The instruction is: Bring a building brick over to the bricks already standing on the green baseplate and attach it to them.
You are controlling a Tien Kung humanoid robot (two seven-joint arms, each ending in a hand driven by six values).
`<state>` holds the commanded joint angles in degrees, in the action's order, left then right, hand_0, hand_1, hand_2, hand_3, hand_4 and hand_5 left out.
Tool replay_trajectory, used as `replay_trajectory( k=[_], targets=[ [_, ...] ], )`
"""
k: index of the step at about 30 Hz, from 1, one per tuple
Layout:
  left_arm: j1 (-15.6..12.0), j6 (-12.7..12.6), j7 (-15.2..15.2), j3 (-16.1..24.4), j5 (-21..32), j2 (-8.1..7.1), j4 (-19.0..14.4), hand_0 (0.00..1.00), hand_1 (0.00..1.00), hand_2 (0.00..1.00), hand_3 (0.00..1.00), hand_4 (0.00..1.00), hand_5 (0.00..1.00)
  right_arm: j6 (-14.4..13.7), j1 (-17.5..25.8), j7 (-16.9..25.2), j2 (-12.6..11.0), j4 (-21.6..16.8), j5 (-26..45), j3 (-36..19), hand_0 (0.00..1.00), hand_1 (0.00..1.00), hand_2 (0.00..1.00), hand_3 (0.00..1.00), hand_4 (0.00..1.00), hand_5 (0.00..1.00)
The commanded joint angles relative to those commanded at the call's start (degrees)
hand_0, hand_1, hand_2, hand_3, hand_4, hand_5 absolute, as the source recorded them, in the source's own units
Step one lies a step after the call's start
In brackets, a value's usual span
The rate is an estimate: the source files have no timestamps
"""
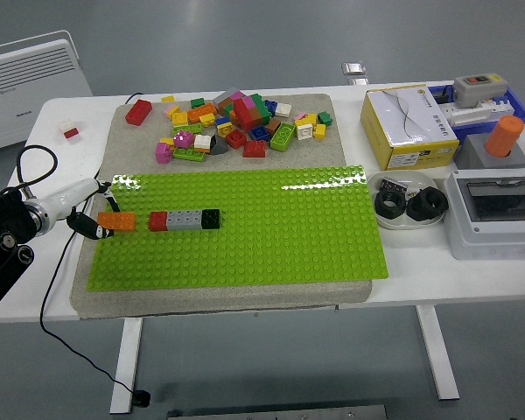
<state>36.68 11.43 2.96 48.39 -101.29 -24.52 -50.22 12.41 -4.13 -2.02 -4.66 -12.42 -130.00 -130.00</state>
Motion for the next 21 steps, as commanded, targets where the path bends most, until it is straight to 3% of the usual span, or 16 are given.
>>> replay_trajectory(
  k=[21],
  targets=[
    [0.85,-0.23,-0.78,-0.43,-0.04,-0.63,-1.02,0.998,0.998,0.966,0.507,0.687,0.002,-0.11,-0.12,-0.14,-0.19,-0.02,0.00,0.00,0.654,0.559,0.669,0.711,0.741,0.998]
  ],
)
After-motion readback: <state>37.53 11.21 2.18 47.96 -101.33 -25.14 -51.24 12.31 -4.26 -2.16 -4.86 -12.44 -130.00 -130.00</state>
